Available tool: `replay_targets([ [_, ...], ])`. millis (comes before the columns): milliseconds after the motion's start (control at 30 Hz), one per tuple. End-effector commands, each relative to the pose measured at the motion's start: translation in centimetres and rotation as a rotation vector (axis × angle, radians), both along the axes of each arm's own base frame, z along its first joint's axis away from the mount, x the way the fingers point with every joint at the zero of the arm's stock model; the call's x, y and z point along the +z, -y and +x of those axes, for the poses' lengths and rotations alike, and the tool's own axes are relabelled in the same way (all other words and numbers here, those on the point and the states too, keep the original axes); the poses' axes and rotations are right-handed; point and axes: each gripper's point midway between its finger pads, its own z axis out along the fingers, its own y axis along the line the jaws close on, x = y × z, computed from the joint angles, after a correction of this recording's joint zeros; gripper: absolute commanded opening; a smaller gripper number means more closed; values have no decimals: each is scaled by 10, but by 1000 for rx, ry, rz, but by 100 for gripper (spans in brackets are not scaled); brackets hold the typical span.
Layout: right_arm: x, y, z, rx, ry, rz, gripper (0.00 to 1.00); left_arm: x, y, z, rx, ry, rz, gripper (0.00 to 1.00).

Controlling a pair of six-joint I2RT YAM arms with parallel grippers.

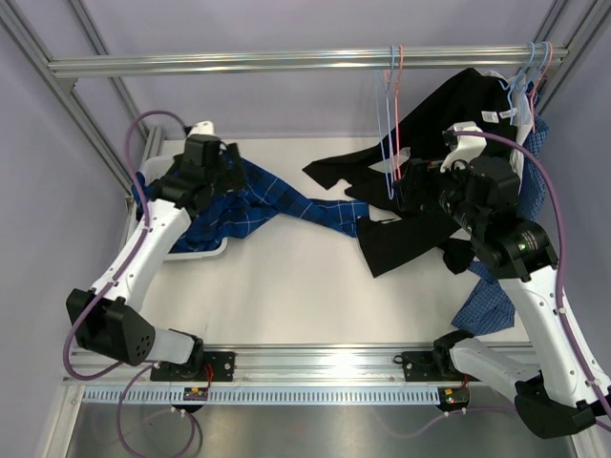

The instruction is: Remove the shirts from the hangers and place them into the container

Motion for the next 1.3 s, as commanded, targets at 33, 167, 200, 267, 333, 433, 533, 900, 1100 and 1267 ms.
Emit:
replay_targets([
  [33, 16, -3, -1, 28, 43, 12, 100, 18, 63, 7, -275, 46, 155, 99],
  [167, 10, -11, -7, 78, 27, 24, 99, -6, 113, 28, -400, 0, 167, 99],
  [200, 10, -11, -8, 82, 27, 25, 100, -29, 122, 37, -401, -55, 163, 99],
  [267, 4, -12, -9, 86, 12, 24, 100, -32, 142, 55, -397, -37, 93, 99],
  [333, -4, -15, -10, 101, -11, 29, 100, -57, 158, 73, -387, -67, 64, 99],
  [433, -13, -21, -12, 123, -40, 47, 100, -89, 172, 95, -358, -90, 35, 99],
  [533, -26, -26, -15, 145, -79, 64, 99, -119, 177, 111, -309, -118, 28, 99],
  [900, -46, -38, -21, 202, -127, 100, 99, -225, 145, 77, -154, -366, 122, 73],
  [1100, -46, -38, -19, 200, -118, 95, 99, -234, 138, 58, -182, -403, 123, 0],
  [1267, -45, -38, -18, 204, -114, 84, 99, -154, 123, 67, -179, -269, 144, 0],
])
